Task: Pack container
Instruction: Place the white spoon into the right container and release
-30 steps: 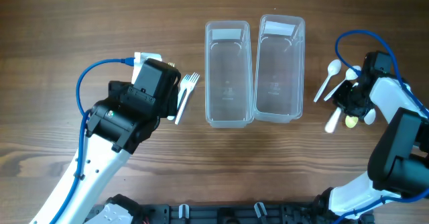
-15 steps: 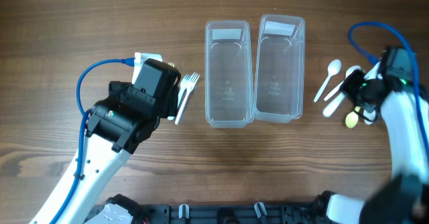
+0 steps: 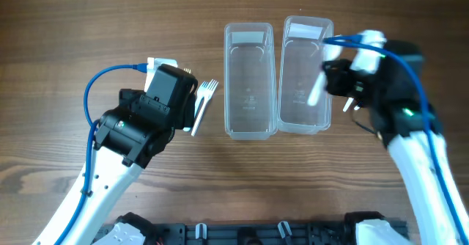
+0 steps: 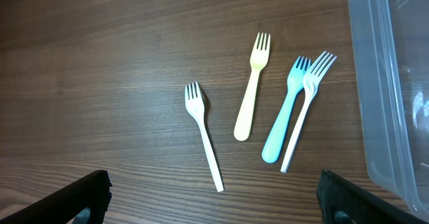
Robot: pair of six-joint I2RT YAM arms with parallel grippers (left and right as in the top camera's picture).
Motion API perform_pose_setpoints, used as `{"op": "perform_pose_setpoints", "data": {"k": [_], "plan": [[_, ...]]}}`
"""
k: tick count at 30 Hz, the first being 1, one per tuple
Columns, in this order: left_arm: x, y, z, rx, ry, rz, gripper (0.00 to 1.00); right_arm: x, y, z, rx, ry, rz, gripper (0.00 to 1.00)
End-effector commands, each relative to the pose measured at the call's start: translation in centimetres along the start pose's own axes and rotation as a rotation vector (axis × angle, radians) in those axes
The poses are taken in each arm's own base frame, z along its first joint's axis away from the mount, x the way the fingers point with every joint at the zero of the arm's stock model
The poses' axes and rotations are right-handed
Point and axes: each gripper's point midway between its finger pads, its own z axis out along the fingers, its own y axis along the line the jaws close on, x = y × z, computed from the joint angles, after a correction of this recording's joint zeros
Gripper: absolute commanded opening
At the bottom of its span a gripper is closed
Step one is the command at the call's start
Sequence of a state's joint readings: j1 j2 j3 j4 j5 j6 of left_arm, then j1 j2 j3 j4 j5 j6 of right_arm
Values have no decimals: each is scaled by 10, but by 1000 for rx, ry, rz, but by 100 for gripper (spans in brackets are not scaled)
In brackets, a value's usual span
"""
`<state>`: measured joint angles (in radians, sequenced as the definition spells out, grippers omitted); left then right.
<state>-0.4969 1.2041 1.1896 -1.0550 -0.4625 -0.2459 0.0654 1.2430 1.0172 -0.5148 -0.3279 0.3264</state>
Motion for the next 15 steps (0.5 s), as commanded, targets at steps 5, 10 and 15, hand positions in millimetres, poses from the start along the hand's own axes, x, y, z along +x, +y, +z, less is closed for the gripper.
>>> {"op": "perform_pose_setpoints", "data": {"k": [5,10,15], "plan": [[-2,1,-2,9,-6,-21,100,46,-25,91,56,206,-104,6],[-2,1,-2,9,-6,-21,100,37,-18,84,41,203,-127,45],[-2,1,-2,9,-6,-21,100,-25,-21,20,208,25,-125,63]]}}
